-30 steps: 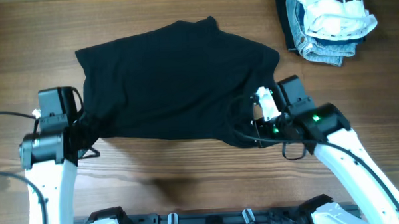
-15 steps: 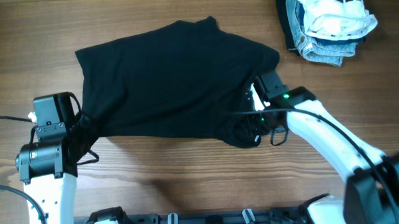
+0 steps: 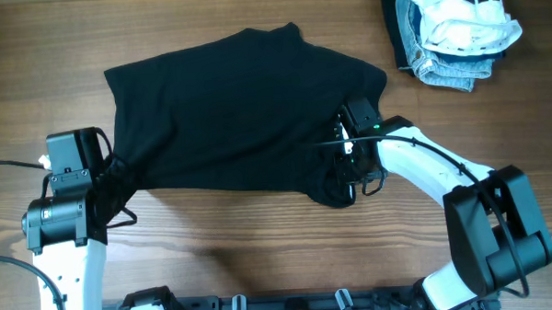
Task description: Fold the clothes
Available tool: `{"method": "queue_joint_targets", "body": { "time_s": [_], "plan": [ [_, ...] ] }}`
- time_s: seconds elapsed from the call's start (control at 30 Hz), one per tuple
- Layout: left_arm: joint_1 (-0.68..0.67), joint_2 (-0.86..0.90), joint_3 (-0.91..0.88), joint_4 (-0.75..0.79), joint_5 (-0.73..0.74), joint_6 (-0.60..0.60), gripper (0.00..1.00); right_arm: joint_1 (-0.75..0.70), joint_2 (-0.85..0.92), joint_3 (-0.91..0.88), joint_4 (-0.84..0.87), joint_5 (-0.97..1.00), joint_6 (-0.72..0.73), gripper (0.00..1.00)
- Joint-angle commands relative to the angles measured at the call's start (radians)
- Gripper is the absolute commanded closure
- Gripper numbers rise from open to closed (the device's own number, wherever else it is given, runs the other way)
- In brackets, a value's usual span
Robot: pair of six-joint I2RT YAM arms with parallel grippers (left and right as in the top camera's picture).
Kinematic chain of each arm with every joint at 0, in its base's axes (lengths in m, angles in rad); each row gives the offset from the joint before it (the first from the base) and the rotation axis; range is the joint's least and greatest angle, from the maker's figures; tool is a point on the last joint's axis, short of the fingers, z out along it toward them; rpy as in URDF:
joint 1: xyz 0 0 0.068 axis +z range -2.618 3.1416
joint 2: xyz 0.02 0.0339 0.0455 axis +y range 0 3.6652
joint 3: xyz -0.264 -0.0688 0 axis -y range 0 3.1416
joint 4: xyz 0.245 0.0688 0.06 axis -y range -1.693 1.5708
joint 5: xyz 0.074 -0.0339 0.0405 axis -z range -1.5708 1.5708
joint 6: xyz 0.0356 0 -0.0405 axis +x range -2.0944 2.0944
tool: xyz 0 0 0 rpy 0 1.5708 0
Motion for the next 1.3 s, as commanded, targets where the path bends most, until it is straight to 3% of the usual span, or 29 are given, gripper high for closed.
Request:
{"method": "queue_joint_targets", "body": {
  "time_s": [0.0, 0.4, 0.57, 0.9, 1.27],
  "plan": [
    [0.006, 0.000, 0.018, 0.002, -0.046, 0.020, 0.96, -0.020, -0.034, 0.004, -0.038, 0.023, 0.048, 0.96],
    [0.006, -0.028, 0.019, -0.031, -0.049, 0.046, 0.96, -0.202, -0.449, 0.077, -0.380, 0.018, -0.036, 0.96],
    [0.006, -0.050, 0.019, -0.063, -0.045, 0.045, 0.96, -0.207, -0.526, 0.102, -0.456, 0.014, -0.056, 0.96],
    [0.006, 0.006, 0.015, -0.053, -0.013, 0.044, 0.96, -0.207, -0.400, 0.102, -0.307, -0.075, -0.087, 0.96],
    [0.006, 0.247, 0.004, 0.135, -0.043, 0.045, 0.96, -0.207, -0.196, 0.102, -0.028, -0.106, -0.111, 0.96]
  ]
}}
